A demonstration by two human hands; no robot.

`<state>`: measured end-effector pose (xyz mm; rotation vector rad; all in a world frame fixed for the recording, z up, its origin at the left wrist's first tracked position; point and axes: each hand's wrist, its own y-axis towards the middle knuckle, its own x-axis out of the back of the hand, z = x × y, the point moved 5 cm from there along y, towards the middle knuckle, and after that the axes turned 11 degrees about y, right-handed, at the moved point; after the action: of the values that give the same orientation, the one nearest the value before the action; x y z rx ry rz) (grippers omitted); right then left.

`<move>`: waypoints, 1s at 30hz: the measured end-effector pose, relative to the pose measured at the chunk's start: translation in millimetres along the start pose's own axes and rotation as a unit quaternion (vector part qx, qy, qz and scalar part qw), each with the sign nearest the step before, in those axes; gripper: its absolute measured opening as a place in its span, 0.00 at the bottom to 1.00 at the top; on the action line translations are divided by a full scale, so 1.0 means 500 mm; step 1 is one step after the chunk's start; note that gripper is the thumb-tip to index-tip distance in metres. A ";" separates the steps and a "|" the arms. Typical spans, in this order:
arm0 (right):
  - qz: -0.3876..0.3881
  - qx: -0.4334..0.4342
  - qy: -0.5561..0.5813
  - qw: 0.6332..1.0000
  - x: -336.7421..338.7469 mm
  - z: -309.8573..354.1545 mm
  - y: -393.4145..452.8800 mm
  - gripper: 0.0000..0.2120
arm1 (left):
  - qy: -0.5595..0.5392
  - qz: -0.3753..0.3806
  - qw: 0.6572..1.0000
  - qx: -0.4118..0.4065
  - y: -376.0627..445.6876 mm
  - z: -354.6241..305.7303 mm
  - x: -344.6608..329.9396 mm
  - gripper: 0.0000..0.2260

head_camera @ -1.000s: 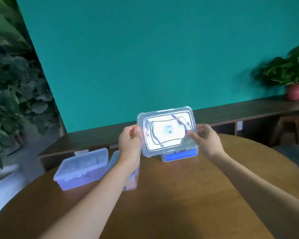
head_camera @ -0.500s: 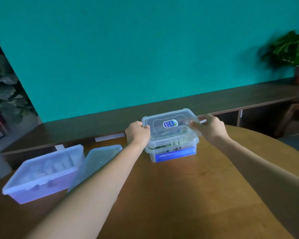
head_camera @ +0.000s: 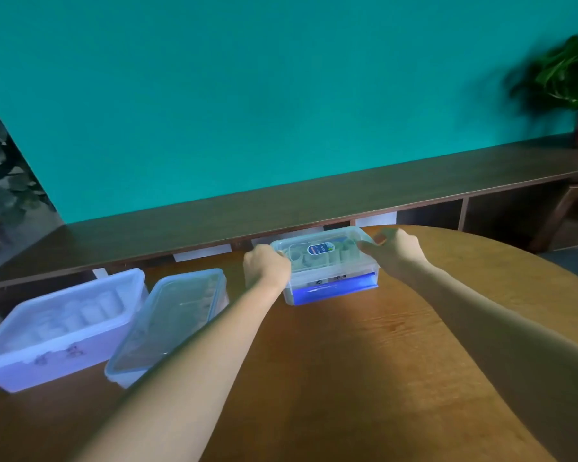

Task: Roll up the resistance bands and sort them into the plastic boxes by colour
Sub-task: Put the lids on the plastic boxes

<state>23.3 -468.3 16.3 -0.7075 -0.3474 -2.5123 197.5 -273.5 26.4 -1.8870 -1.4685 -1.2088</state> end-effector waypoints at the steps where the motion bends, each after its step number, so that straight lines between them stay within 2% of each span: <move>1: 0.000 -0.004 0.011 1.000 -0.001 -0.002 0.000 0.20 | 0.002 0.000 1.000 -0.003 0.000 0.002 -0.004 0.14; 5: 0.004 -0.021 0.048 0.999 -0.007 -0.011 0.003 0.22 | -0.007 0.008 1.000 -0.015 0.000 0.011 -0.018 0.16; 9: 0.019 -0.060 0.100 0.993 -0.010 -0.012 -0.006 0.18 | -0.056 0.031 0.998 0.003 -0.006 0.012 -0.013 0.14; 12: 0.023 -0.067 0.102 0.992 -0.002 -0.009 -0.025 0.17 | -0.047 0.041 0.998 -0.001 -0.025 0.014 0.002 0.14; 15: 0.023 -0.065 0.104 0.992 0.011 -0.010 -0.061 0.18 | -0.043 0.047 0.998 -0.002 -0.067 0.027 0.016 0.14; 20: 0.019 -0.050 0.116 0.992 0.039 -0.022 -0.161 0.19 | -0.108 0.064 0.992 0.015 -0.176 0.067 0.049 0.11; 22: 0.013 -0.048 0.132 0.990 0.048 -0.033 -0.206 0.18 | -0.151 0.080 0.985 0.011 -0.224 0.090 0.064 0.14; 23: 0.008 -0.046 0.132 0.990 0.054 -0.038 -0.233 0.19 | -0.179 0.098 0.979 0.008 -0.251 0.100 0.073 0.19; 26: -0.022 -0.062 0.141 0.988 0.070 -0.062 -0.315 0.28 | -0.259 0.183 0.948 0.025 -0.335 0.130 0.092 0.33; 30: -0.019 -0.144 0.275 0.950 0.061 -0.102 -0.425 0.45 | -0.304 0.243 0.920 0.032 -0.437 0.168 0.106 0.36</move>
<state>-133.3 -320.5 -31.7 -0.0738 0.2093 -2.6901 25.9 -108.3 -5.4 -2.5103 -1.1543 -0.3481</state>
